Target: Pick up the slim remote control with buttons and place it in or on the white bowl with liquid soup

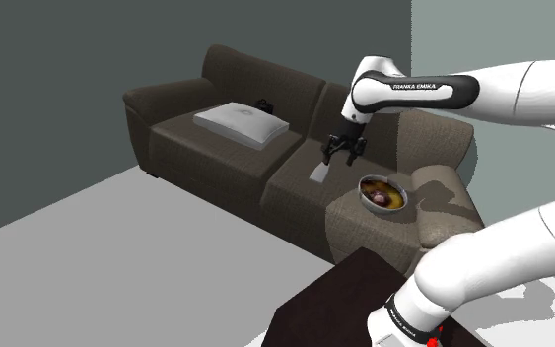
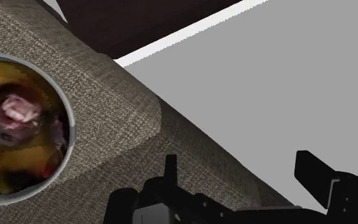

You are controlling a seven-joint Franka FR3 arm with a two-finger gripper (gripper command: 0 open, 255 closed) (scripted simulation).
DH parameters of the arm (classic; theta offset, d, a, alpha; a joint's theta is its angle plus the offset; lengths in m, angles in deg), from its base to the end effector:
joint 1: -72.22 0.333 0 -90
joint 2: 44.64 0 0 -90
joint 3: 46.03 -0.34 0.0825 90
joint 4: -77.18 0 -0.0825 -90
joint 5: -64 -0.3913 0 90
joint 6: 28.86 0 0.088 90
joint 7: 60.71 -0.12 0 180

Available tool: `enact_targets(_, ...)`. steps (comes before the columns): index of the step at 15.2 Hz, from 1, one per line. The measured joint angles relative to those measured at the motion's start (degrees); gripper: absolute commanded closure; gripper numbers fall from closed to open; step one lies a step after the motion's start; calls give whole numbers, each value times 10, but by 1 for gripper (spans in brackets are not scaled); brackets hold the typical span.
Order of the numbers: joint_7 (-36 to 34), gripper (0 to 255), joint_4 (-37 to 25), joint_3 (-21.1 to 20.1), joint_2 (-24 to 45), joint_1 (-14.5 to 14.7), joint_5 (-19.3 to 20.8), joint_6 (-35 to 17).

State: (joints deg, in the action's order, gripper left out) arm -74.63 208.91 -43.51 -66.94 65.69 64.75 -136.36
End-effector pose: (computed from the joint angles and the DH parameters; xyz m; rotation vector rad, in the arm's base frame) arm 0.4220 -0.0698 0.5034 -3.0779 0.6130 0.0536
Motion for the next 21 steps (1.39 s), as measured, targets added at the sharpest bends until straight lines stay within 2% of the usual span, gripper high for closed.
enact_targets(10,-83,0,-105,25,197,-38,-5,-98)
enact_targets(14,-116,0,-154,37,269,-49,-12,-124)
enact_targets(21,-157,0,-281,62,413,-79,-37,-143)
